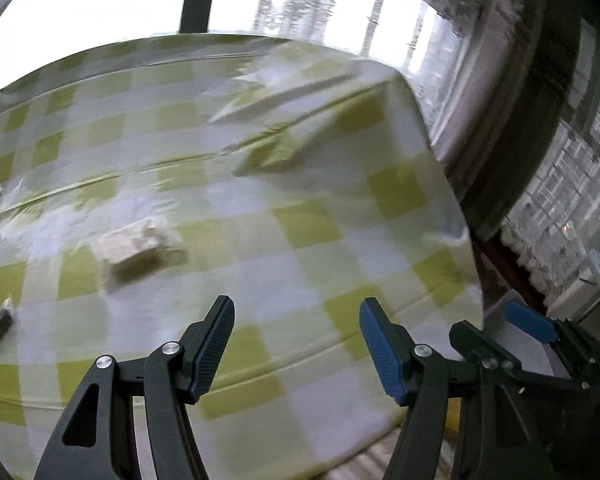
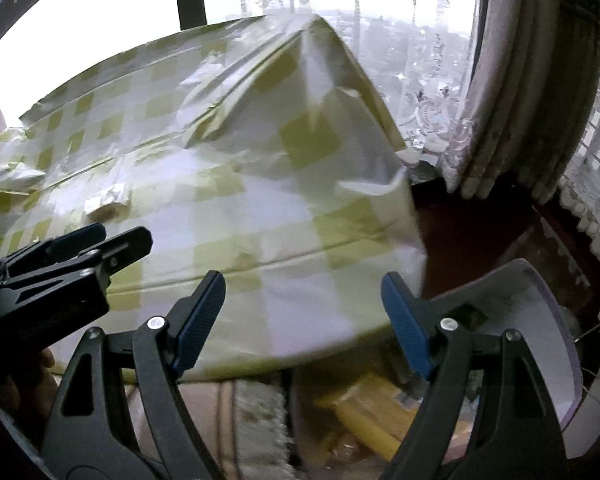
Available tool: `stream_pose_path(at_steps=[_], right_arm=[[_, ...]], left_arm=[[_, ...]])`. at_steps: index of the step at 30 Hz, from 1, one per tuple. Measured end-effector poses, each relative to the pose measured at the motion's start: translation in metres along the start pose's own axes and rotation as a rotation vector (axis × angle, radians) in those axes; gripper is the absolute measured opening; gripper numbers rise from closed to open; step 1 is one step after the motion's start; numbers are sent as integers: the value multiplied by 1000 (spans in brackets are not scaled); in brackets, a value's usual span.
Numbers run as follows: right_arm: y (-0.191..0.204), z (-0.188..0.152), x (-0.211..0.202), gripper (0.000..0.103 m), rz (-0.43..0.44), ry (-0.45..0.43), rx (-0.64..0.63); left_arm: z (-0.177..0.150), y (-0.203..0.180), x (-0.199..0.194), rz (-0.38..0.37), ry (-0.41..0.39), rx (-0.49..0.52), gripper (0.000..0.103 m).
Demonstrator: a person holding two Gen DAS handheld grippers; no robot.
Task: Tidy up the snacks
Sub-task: 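Move both tools back over the remaining snacks on the table, then grasp the small white stick packet with the left tool while the right tool grasps the clear cracker bag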
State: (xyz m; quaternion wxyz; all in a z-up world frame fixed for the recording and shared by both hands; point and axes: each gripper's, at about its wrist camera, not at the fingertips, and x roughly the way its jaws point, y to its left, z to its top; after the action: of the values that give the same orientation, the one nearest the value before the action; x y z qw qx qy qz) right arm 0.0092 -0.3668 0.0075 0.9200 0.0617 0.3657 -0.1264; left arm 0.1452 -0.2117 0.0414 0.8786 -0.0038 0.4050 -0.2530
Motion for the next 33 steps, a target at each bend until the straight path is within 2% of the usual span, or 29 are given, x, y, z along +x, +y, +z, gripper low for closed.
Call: stream_pose_path(at_steps=[10,20,33], right_arm=[[45,15,14,83,65,5,-5],[94,25,38,85,118,29,-41],[152,35,66,89,186,59,-102]], left_arm=[[-2,78,-12,58,-23,-143,66],[-5,159,-25,149,-32,-255,66],[-12,223,-35,230,-11,-246,66]])
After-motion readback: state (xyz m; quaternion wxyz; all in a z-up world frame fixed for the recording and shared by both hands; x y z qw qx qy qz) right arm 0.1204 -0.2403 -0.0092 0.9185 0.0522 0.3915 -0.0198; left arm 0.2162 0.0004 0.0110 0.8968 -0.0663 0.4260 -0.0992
